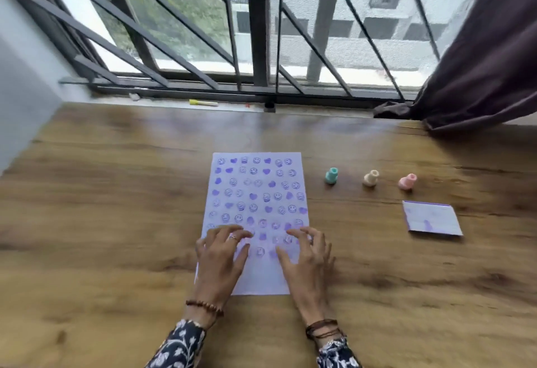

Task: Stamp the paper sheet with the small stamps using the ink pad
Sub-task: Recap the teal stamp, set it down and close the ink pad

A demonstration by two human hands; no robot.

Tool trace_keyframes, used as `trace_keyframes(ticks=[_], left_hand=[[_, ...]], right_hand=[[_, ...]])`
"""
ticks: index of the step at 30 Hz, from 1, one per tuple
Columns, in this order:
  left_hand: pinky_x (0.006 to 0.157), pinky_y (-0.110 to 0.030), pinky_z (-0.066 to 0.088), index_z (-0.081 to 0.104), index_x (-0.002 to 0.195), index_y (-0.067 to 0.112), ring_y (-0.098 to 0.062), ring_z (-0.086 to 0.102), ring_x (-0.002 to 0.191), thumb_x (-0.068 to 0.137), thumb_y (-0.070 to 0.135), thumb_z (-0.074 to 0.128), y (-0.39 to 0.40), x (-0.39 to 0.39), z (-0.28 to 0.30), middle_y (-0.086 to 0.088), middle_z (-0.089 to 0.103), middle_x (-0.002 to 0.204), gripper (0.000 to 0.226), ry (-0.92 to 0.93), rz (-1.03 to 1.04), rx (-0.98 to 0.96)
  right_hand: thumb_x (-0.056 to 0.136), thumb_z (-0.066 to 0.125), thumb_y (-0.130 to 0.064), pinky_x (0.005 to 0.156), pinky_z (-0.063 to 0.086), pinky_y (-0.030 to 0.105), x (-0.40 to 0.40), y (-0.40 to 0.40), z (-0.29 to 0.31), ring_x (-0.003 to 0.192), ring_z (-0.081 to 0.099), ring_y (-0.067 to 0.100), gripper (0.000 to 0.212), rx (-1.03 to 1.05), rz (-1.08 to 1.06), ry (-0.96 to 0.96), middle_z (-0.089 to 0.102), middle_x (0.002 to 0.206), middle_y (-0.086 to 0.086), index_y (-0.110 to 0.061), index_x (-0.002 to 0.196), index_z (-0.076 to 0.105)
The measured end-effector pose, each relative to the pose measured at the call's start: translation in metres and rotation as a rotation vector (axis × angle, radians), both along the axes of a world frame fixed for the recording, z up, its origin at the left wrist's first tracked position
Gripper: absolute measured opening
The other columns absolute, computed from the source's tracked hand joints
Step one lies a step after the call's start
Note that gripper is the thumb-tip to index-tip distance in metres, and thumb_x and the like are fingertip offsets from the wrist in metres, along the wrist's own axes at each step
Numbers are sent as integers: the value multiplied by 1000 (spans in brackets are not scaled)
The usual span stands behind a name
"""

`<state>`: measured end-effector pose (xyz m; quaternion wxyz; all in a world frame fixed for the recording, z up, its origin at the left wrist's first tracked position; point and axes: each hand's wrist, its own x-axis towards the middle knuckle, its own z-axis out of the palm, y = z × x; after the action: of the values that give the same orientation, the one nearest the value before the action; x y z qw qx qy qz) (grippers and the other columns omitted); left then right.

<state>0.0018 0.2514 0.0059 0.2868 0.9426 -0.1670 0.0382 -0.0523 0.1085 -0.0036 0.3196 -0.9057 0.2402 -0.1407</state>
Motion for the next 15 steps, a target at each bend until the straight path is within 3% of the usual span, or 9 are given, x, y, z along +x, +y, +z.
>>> trace_keyframes(ticks=[3,7,10,15], left_hand=[[89,-38,26,64,102,31,-14,42,118,75,52,40,43,4,-4,5,62,119,42,51,81,52],[102,-39,12,44,121,46,-16,15,139,69,64,48,68,12,-18,14,31,147,55,250,-36,183],[104,-39,7,40,123,49,-16,9,141,74,59,58,66,20,-20,17,25,150,53,251,-73,173],[106,-41,6,39,125,48,-16,7,141,76,56,58,62,23,-22,16,23,151,53,258,-96,177]], right_hand=[[59,82,-36,77,45,43,-5,8,-4,96,57,31,41,-103,-30,73,61,111,6,-25,94,65],[61,80,-45,81,42,44,-16,8,-12,101,54,32,45,-148,-87,98,57,115,8,-29,99,64],[62,77,-49,81,41,42,-20,8,-13,99,54,31,45,-174,-125,109,56,114,8,-30,100,64],[64,75,-50,81,36,38,-22,9,-13,102,52,29,46,-165,-164,124,55,116,7,-31,103,63]])
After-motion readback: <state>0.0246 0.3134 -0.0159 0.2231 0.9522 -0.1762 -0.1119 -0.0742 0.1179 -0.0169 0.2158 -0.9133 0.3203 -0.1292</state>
